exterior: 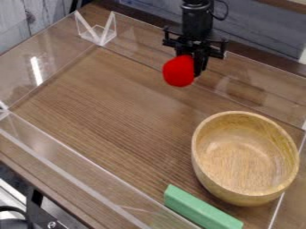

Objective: Move the red object to the right side of the table

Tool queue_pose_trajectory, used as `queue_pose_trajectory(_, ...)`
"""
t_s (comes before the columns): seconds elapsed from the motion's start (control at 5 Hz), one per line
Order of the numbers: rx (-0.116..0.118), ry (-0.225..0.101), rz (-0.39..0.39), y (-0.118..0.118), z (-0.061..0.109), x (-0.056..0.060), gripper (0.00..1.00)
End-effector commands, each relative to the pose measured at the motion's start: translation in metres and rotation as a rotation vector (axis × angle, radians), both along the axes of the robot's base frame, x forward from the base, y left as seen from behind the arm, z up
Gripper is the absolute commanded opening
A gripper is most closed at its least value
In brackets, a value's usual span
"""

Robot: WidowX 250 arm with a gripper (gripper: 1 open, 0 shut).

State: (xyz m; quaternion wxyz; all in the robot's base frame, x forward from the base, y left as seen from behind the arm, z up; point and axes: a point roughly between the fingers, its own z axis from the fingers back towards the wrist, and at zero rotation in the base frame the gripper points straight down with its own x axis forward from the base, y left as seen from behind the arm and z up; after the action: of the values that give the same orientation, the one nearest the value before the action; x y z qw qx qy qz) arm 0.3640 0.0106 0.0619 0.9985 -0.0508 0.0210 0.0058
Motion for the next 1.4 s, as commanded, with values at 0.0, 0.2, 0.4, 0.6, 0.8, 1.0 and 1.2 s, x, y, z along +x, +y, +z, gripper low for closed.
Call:
queue_pose_trajectory(0.0, 0.019, -0.093, 0.034, 0.006, 0.032, 0.013, 0.00)
queue_pose_trajectory(0.2, 0.028, -0.092, 0.067, 0.007, 0.030, 0.012, 0.00)
queue_pose_trajectory(0.4, 0.036, -0.091, 0.074, 0.008, 0.020, 0.010, 0.00)
queue_pose_trajectory(0.6, 0.044, -0.093, 0.085, 0.011, 0.014, 0.007, 0.00)
queue_pose_trajectory(0.8, 0.051, -0.105, 0.150, 0.018, 0.023, 0.008, 0.00)
queue_pose_trajectory(1.0, 0.055, -0.119, 0.207, 0.025, 0.035, 0.011, 0.00)
queue_pose_trajectory(1.2, 0.044, -0.128, 0.130, -0.015, 0.049, 0.012, 0.00)
